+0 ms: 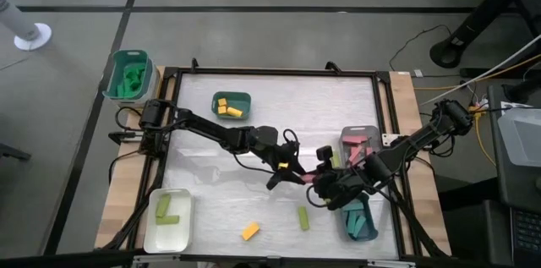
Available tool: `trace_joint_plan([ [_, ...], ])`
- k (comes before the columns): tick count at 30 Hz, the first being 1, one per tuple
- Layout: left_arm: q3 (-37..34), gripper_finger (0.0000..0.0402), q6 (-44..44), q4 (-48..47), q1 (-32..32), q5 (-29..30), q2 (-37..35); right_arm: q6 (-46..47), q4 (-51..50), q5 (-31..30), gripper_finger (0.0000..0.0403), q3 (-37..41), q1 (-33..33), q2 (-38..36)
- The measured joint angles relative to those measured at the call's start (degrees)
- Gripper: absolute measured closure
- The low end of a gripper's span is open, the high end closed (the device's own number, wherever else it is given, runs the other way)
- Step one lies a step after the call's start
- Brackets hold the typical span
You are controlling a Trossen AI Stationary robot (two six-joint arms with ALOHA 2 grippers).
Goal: Sort blocks
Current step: Put the pink block into the black bin
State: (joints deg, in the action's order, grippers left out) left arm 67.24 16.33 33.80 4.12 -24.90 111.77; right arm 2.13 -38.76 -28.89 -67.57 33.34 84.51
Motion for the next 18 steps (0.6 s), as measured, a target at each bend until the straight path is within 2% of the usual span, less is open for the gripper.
trace_joint_plan([
  [2, 0.00, 0.0302, -0.02, -0.03, 0.00, -0.27, 0.00, -0.60, -0.02, 0.04, 0.0347, 0.00, 0.00, 0.00],
  [14, 0.04, 0.0246, -1.78, -0.46, 0.37, 0.30, 0.00, -0.77, -0.72, -0.02, 0.0341, 0.00, 0.00, 0.00],
  [18, 0.15, 0.0227, -1.78, -3.53, -0.58, 0.75, -0.04, 1.41, -4.75, 0.10, 0.0351, -0.02, 0.00, -0.42],
])
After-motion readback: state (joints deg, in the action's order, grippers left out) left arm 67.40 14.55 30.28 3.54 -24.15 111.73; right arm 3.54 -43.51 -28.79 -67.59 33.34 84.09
